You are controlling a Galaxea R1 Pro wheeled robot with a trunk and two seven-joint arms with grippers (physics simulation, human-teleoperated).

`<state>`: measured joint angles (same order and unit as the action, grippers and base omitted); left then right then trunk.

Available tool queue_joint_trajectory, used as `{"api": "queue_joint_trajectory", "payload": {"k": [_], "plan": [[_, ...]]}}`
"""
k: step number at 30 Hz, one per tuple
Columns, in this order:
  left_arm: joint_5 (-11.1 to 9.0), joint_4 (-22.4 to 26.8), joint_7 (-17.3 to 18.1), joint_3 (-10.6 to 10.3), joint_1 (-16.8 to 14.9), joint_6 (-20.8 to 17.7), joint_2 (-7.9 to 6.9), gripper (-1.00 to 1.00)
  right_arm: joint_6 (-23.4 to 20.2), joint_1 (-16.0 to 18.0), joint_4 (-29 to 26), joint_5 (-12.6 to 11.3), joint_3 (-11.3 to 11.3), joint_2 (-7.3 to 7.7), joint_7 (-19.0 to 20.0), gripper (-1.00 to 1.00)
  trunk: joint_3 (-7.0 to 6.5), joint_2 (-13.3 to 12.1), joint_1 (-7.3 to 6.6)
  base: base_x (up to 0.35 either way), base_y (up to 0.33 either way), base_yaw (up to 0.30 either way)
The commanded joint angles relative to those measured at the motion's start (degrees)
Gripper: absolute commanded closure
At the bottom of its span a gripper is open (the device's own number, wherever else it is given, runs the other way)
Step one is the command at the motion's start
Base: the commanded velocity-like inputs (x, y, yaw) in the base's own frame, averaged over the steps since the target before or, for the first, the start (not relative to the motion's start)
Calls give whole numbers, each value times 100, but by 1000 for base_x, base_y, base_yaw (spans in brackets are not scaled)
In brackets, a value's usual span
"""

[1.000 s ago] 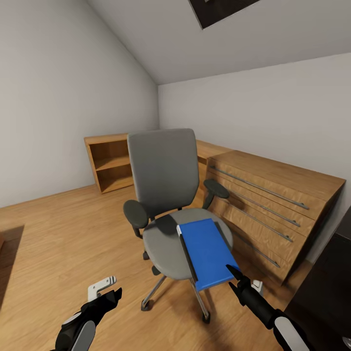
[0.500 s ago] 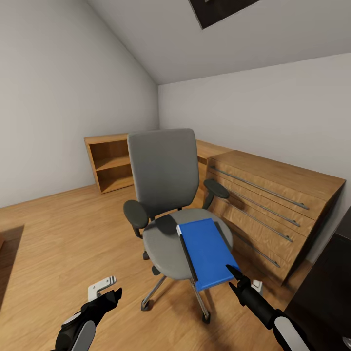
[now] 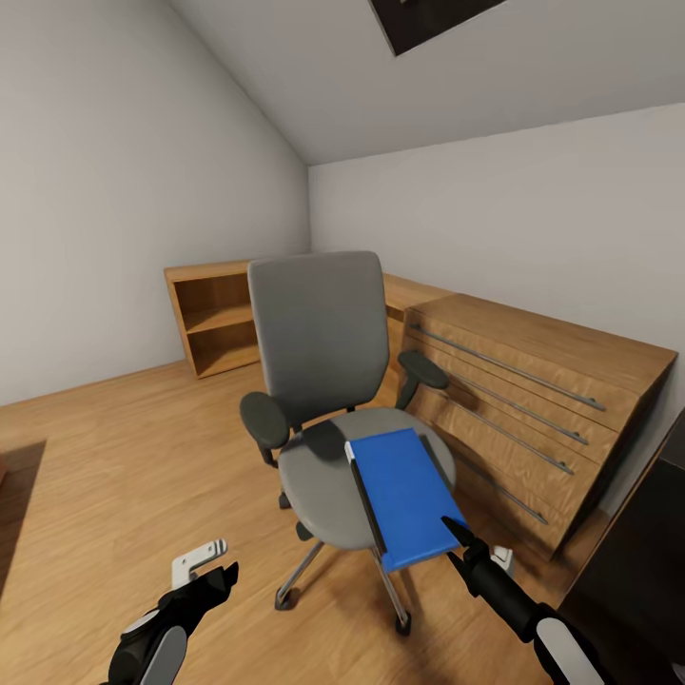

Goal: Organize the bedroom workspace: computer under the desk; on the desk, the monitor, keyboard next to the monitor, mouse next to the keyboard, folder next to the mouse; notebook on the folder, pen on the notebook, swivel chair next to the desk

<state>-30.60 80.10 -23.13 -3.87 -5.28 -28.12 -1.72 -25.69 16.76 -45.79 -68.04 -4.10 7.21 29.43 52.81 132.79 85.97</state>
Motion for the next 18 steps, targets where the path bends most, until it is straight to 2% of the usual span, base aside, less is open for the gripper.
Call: {"api": "queue_joint_trajectory", "payload": {"k": [1,18], "plan": [[-60,0,-59,-15,-3,-7,-6,-100,-50,3,1,-43,-12,-1,1,-100,6,2,-1,32,0,0],[-60,-29,-60,-17,-3,-10,-4,-100,-50,3,0,-37,-12,-8,1,-100,6,2,-1,7,0,0]]}}
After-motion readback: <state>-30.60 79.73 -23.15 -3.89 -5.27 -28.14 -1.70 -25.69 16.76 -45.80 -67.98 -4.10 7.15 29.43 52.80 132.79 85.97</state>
